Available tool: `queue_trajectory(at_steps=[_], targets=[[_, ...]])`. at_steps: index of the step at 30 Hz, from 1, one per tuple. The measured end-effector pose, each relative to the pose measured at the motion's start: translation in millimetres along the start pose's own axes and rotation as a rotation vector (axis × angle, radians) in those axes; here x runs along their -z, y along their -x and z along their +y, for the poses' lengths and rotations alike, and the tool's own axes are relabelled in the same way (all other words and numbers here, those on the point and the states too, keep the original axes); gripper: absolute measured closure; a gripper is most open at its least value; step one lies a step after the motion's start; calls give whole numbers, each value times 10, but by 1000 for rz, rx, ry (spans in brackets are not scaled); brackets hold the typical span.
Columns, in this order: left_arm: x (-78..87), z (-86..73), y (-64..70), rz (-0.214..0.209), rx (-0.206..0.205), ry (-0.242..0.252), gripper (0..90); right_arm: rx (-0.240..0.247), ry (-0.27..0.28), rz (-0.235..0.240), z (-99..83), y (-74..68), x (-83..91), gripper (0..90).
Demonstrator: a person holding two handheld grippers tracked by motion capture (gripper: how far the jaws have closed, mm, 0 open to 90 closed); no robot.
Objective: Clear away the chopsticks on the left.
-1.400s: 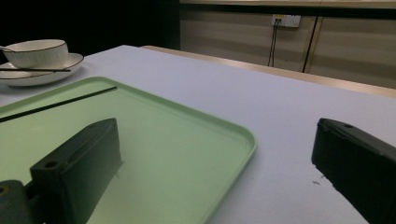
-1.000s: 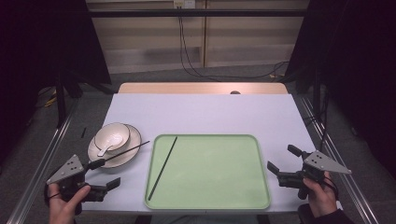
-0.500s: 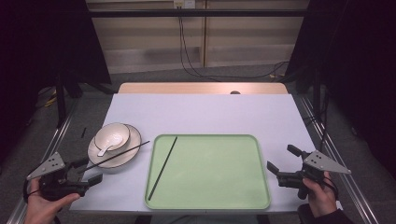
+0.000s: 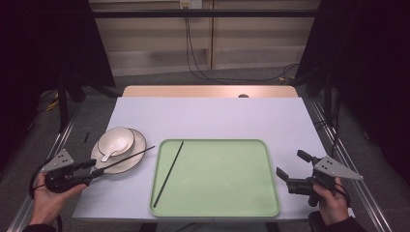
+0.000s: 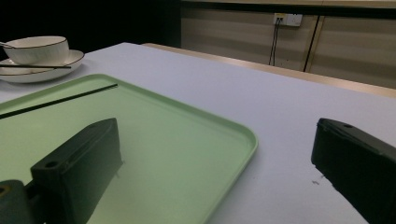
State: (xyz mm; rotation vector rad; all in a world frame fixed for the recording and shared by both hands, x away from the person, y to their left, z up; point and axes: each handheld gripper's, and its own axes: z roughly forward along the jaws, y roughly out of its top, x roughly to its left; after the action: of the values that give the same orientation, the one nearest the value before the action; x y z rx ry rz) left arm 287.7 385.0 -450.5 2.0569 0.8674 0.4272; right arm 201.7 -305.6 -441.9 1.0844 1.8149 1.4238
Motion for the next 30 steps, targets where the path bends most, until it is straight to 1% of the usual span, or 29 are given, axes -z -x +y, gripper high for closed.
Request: queue_trajectory(at_steps=[1,2,3,5,7,8,9,10,11,12,13,14,16,18,19,20,21,22,23,24,26,28,29,30], targets=[[-4,20,-7,-11,-12,-6,547,0,0,0,0,0,-1,10],[-9,43,-3,0,-25,-10,550,-1,-2,-4,0,0,-1,10],[-15,67,-3,8,-44,-32,551,0,-3,-3,1,0,-2,10],[-35,97,1,-7,-58,-47,553,1,-2,-2,1,0,-2,10],[-61,107,2,-31,-64,-67,585,0,-3,0,1,0,-2,10],[-75,110,3,-31,-73,-73,604,0,-2,-1,2,0,-1,10],[-87,112,9,-32,-63,-78,614,-1,-1,3,1,1,-1,10],[-105,112,15,-46,-58,-75,632,-1,-1,3,2,2,-1,10],[-114,121,15,-36,-68,-74,654,-1,-3,2,2,2,1,10],[-128,128,19,-38,-63,-70,664,-1,-3,2,2,2,-1,10],[-144,140,26,-34,-77,-79,672,-2,-3,0,2,0,-1,10],[-164,148,46,-29,-78,-87,685,-2,-3,0,2,0,-2,10],[-196,159,55,-47,-83,-97,699,0,-1,1,2,0,-2,10],[-232,165,59,-52,-84,-111,712,-3,-2,-1,2,1,-4,10],[-242,169,64,-43,-82,-118,725,-1,-1,-4,1,1,-7,10],[-250,172,67,-59,-76,-116,735,-1,0,-4,1,0,-7,10],[-254,185,73,-56,-86,-122,742,-3,-3,1,2,1,-3,10],[-263,195,75,-69,-92,-125,750,-3,-2,-1,1,1,-4,10],[-267,206,80,-70,-99,-133,761,-4,-2,0,2,3,-4,10],[-273,215,89,-60,-101,-133,767,-5,-2,-1,1,1,-5,10],[-297,222,102,-71,-107,-135,776,-2,-3,-2,2,0,-2,10],[-319,227,112,-79,-118,-155,784,1,-3,-5,2,0,-5,10],[-328,227,128,-79,-112,-166,790,-3,-4,-2,2,-3,-2,10],[-338,228,127,-69,-119,-172,799,-1,-3,-3,2,0,-2,10]])
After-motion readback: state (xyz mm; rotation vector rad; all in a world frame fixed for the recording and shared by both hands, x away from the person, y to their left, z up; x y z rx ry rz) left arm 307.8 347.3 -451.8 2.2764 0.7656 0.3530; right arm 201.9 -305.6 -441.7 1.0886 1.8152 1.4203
